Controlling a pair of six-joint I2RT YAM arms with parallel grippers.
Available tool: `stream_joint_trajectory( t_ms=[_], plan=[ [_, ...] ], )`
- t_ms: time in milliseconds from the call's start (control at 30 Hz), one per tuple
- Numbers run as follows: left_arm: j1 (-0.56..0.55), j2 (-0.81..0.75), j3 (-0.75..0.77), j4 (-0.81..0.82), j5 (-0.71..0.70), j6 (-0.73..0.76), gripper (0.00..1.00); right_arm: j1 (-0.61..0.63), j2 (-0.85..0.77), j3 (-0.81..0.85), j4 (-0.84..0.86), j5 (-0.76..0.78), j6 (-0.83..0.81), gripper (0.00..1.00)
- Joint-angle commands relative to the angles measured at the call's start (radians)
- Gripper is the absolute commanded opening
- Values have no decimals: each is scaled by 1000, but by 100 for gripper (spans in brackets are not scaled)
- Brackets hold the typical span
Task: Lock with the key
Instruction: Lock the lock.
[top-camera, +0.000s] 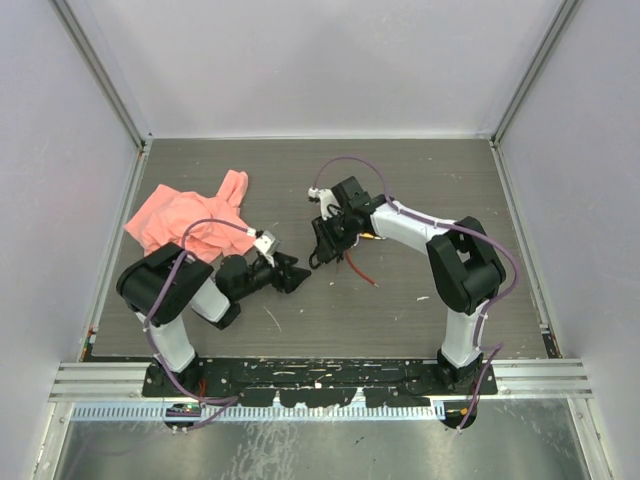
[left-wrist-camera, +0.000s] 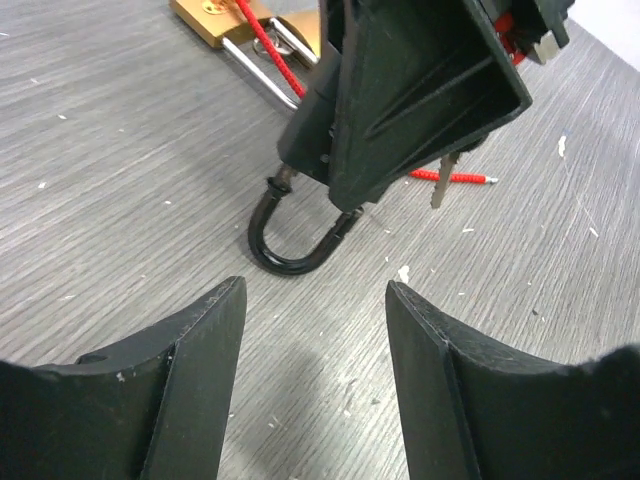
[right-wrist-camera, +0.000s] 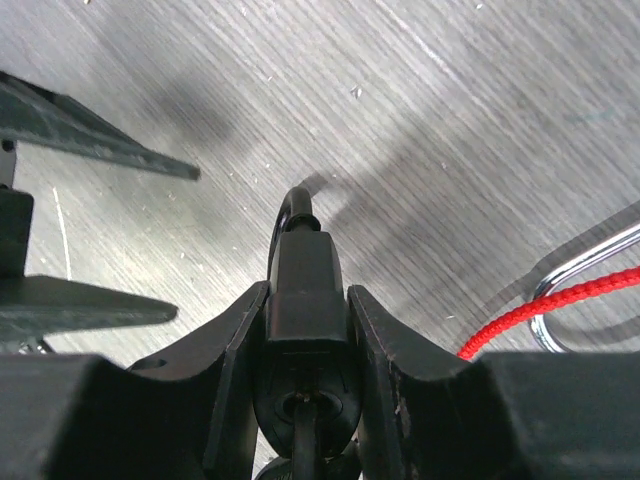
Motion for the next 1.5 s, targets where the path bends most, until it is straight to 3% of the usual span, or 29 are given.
stream_joint_trajectory(
  t_ms=[0,300,600,700,900,967,1233,1467],
  plan=[
    [71,-97,-43,57,56,-135,60,-52,-51,-18,52,-155,12,1],
    [293,-233,-60,56,220,-671,61,-179,-255,-132,196,-440,12,1],
    [308,-358,32,56,269,-968,55,-266,-401,-106,230,-768,26,1],
    [253,-481,60,-34,228,-935,53,-266,-432,-75,229,-841,39,1],
    [54,-824,189,-667,27,-546,60,-266,-456,-17,274,-921,134,1],
    [12,-897,209,-780,-66,-472,63,-266,-469,-16,322,-938,183,1],
    [-51,-907,243,-822,-84,-478,60,-263,-479,11,377,-990,259,1],
    [-82,-834,283,-729,-72,-536,59,-257,-481,12,380,-1007,266,1]
  ],
)
